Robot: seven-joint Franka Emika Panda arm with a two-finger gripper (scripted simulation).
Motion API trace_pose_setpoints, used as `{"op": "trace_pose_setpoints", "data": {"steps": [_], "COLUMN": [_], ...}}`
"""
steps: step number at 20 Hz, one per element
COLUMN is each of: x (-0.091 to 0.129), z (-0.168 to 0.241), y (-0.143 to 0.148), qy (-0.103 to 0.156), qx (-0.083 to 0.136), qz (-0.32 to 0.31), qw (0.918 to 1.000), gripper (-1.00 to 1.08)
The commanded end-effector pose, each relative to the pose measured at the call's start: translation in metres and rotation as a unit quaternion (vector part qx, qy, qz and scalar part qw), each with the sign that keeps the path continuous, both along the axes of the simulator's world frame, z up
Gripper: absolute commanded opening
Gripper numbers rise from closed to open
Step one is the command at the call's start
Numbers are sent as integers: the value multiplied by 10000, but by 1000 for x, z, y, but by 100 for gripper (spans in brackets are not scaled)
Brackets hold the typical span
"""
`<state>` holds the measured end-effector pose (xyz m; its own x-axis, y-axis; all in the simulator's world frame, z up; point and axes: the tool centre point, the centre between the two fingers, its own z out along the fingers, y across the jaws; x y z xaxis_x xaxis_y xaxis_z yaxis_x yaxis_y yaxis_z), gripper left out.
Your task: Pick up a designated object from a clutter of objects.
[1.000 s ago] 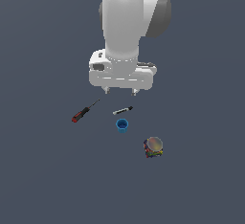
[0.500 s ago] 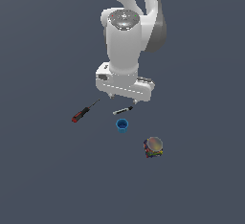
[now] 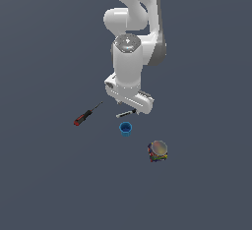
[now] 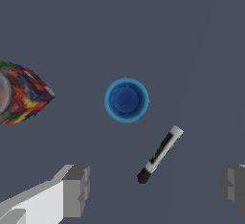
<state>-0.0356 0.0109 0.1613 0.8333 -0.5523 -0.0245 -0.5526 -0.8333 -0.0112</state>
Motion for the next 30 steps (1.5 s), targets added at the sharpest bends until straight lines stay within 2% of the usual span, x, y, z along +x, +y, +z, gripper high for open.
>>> {"op": "trace_pose_setpoints", "data": {"steps": [1, 7, 17, 24, 30], "x": [-7, -25, -55, -67, -69], "z": [-14, -46, -86, -99, -101], "y": [1, 1, -3, -6, -7], "qy": [0, 3, -13, -29, -30], "qx": [8, -2, -77, -120, -129], "qz": [-375, -1260, -2509, -2946, -3013], "qw": [9993, 9920, 9680, 9555, 9534], "gripper": [100, 100, 100, 100, 100]}}
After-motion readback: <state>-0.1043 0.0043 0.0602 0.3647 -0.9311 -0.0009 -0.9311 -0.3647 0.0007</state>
